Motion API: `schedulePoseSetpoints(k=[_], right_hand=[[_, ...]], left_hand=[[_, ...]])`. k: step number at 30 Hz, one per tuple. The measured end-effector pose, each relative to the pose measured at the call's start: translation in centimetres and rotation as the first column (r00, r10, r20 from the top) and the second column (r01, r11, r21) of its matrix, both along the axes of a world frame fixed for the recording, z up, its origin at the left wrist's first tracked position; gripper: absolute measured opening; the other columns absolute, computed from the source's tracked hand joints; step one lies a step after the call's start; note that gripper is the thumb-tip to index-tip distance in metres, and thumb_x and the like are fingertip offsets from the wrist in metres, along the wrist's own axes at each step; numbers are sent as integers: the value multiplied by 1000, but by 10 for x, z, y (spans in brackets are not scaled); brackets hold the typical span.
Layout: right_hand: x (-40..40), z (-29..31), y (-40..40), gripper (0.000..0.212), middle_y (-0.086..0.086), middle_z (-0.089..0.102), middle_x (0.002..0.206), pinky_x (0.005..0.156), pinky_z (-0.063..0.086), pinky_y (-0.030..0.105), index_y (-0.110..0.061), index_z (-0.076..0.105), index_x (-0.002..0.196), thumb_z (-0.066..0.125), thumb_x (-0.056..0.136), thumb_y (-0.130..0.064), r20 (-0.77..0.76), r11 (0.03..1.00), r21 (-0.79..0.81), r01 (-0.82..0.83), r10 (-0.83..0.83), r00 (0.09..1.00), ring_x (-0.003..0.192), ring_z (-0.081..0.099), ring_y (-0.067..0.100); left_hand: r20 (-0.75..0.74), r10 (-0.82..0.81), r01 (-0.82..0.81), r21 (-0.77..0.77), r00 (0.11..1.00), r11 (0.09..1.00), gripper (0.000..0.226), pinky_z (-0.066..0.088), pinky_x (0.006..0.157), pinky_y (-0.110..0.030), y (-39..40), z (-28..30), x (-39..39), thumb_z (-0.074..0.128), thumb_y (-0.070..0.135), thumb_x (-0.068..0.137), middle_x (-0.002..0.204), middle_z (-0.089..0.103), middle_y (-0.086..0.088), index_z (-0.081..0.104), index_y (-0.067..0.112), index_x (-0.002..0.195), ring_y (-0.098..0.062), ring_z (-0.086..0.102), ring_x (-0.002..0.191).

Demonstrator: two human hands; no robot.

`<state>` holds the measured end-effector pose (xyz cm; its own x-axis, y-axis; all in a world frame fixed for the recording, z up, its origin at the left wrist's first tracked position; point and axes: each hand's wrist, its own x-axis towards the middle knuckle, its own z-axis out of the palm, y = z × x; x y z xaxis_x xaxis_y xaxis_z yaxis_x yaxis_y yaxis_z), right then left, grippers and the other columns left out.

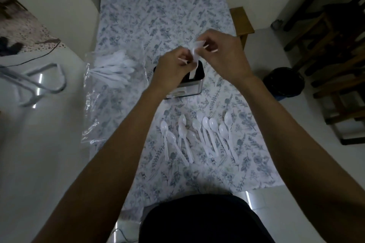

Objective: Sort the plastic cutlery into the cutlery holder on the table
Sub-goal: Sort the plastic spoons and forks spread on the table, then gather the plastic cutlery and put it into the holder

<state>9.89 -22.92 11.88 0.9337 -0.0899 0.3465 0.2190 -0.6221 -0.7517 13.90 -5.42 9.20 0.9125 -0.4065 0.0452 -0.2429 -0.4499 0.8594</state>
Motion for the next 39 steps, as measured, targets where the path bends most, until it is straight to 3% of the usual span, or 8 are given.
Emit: schedulePoseSetpoints(k=[5, 14, 18, 22, 29, 32, 35, 39], right_hand=[[37, -25, -9, 10, 3, 72, 89, 74, 57, 33, -11, 69, 95, 64, 95, -19, 42, 989, -146, 24, -18, 999, 79, 68, 12], [39, -62, -16, 13, 4, 75, 83, 68, 49, 17, -11, 73, 96, 65, 93, -20, -99, 977, -206, 53, -75, 992, 74, 70, 15], [47, -72, -17, 17, 2, 73, 83, 70, 54, 23, -8, 72, 97, 71, 89, -23, -197, 983, -150, 104, -133, 971, 75, 67, 13], [54, -93, -15, 21, 7, 72, 83, 66, 52, 24, -5, 71, 87, 74, 88, -26, -294, 971, -181, 156, -205, 934, 76, 68, 18], [45, -116, -13, 48, 14, 60, 107, 69, 45, 29, -7, 58, 115, 82, 79, -28, -353, 953, -148, 263, -299, 887, 92, 59, 23], [24, -116, -18, 56, 9, 59, 113, 74, 49, 29, -13, 55, 120, 85, 73, -25, -399, 955, -37, 294, -283, 872, 95, 60, 20], [-20, -125, -24, 42, 4, 64, 110, 77, 53, 28, -16, 57, 115, 79, 80, -26, -438, 924, 31, 380, -330, 837, 92, 64, 19], [-108, -158, -27, 20, 5, 66, 95, 70, 45, 28, -11, 60, 102, 70, 89, -23, -556, 904, -207, 375, -424, 715, 85, 63, 22]], left_hand=[[-9, 73, -71, 124, 997, 990, 17, 39, 59, -5, -28, -17, 35, 79, 20, 89, 88, 68, 2, 67, 9, 92, -7, 60, 75], [-160, 100, -71, 177, 982, 982, 24, 42, 59, -9, -37, -56, 34, 77, 14, 88, 70, 61, 8, 55, 11, 95, -10, 60, 67], [-208, 149, -118, 156, 967, 981, 20, 62, 72, -48, -39, -65, 34, 78, 8, 83, 77, 71, -16, 63, -3, 89, -35, 73, 76], [-231, 207, -179, 137, 951, 974, 21, 61, 62, -56, -43, -75, 33, 78, 8, 84, 73, 71, -25, 68, -8, 77, -37, 73, 67], [-126, 227, -205, 166, 966, 965, 18, 59, 68, -27, -42, -66, 1, 79, 18, 88, 86, 71, 1, 65, 10, 97, -11, 69, 72], [-69, 223, -208, 179, 972, 962, 24, 57, 73, -28, -31, -73, -19, 75, 21, 91, 95, 70, 2, 65, 9, 109, -9, 66, 82], [-88, 238, -226, 127, 967, 966, 25, 58, 77, -34, -20, -89, -49, 73, 25, 93, 105, 69, -3, 62, 11, 112, -15, 67, 87], [-277, 228, -202, 117, 934, 972, 25, 58, 79, -33, -10, -115, -104, 71, 26, 95, 105, 70, -1, 61, 12, 114, -17, 69, 90]])
